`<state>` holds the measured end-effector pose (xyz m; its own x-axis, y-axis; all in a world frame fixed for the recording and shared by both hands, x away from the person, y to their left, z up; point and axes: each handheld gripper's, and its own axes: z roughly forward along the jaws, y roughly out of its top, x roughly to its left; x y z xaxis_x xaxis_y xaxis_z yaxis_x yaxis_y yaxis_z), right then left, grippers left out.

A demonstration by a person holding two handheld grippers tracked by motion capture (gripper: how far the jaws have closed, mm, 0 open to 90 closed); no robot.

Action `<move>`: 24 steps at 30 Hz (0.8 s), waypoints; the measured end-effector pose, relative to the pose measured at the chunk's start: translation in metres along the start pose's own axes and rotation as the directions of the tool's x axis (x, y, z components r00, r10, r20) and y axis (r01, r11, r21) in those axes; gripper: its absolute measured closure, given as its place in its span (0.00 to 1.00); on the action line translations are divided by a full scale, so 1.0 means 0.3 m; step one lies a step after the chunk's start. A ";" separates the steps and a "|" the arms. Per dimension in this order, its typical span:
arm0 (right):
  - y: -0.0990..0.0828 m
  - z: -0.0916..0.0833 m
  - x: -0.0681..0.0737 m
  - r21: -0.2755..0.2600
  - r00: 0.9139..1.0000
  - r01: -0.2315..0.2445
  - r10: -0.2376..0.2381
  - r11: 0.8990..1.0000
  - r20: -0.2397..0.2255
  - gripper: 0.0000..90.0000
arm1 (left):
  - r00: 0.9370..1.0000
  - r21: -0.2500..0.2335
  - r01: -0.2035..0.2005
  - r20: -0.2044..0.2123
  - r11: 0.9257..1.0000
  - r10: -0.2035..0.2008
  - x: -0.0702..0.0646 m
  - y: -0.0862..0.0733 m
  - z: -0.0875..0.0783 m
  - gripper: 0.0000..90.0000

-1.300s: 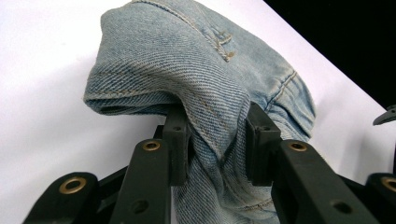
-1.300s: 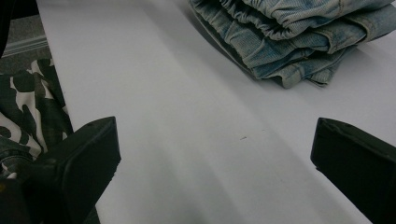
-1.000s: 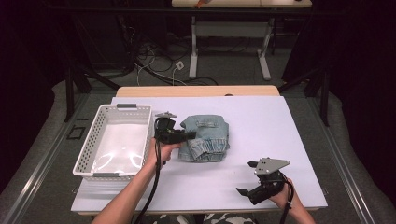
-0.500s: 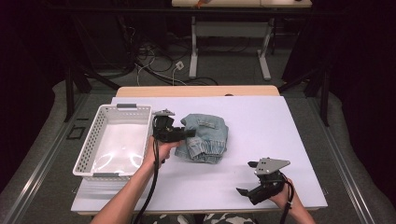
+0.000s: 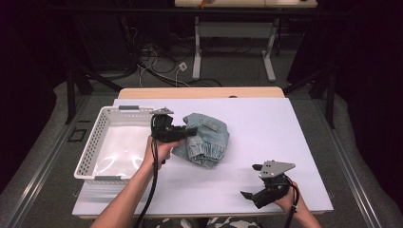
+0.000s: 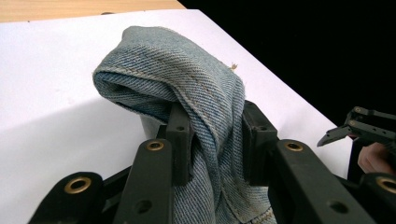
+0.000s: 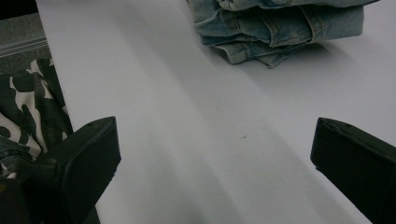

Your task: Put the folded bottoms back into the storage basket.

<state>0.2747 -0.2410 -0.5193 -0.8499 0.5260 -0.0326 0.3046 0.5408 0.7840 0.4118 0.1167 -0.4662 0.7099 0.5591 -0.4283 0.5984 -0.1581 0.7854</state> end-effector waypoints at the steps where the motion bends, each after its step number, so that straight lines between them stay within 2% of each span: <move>1: 0.000 0.000 0.000 -0.001 1.000 0.000 0.000 1.000 0.000 0.01 | 1.000 -0.005 -0.002 0.002 1.000 0.002 -0.001 0.002 -0.004 0.78; 10: 0.000 0.000 0.000 0.000 1.000 0.000 0.000 1.000 0.001 0.01 | 1.000 -0.024 -0.023 0.000 0.999 0.023 -0.012 0.024 -0.041 0.78; 24: 0.000 0.001 0.000 0.001 1.000 0.002 -0.002 1.000 -0.002 0.01 | 0.999 -0.021 -0.051 0.000 0.998 0.051 -0.026 0.052 -0.092 0.79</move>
<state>0.2747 -0.2407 -0.5194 -0.8513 0.5236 -0.0328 0.3035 0.5425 0.7833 0.4054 0.1325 -0.4382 0.7396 0.5505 -0.3872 0.5530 -0.1693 0.8158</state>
